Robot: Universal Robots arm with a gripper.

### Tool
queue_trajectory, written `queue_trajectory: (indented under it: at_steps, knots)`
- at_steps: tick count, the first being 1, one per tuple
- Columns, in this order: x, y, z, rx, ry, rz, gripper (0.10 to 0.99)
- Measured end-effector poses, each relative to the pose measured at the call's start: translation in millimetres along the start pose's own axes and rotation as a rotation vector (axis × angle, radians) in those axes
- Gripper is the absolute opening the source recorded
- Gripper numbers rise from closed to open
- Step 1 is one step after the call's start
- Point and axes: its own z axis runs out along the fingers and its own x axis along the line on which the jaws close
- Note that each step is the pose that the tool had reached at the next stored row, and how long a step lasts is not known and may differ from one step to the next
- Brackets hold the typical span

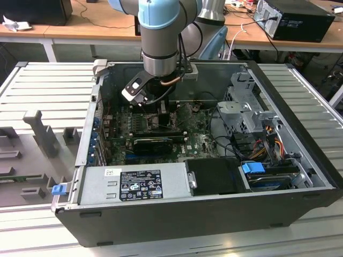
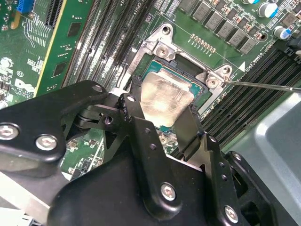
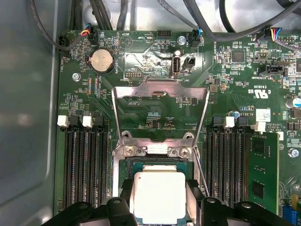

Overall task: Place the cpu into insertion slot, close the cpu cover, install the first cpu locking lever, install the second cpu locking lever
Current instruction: 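Place the cpu into insertion slot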

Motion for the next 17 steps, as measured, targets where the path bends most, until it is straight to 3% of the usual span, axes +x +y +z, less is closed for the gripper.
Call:
queue_trajectory:
  at_steps: [1, 2, 7, 10, 13, 17]
  knots:
    - [0.0, 0.0, 0.0, 0.0, 0.0, 0.0, 0.537]
    - [0.0, 0.0, 0.0, 0.0, 0.0, 0.0, 0.604]
    - [0.6, 0.1, 0.0, 0.0, 0.002, 0.0, 0.604]
    - [1.3, 0.0, 0.1, 0.0, 0.008, 0.001, 0.604]
    - [1.6, 0.2, 0.1, 0.0, 0.0213, 0.002, 0.604]
    - [1.5, 0.3, -1.9, 0.0, 0.0219, 0.002, 0.604]
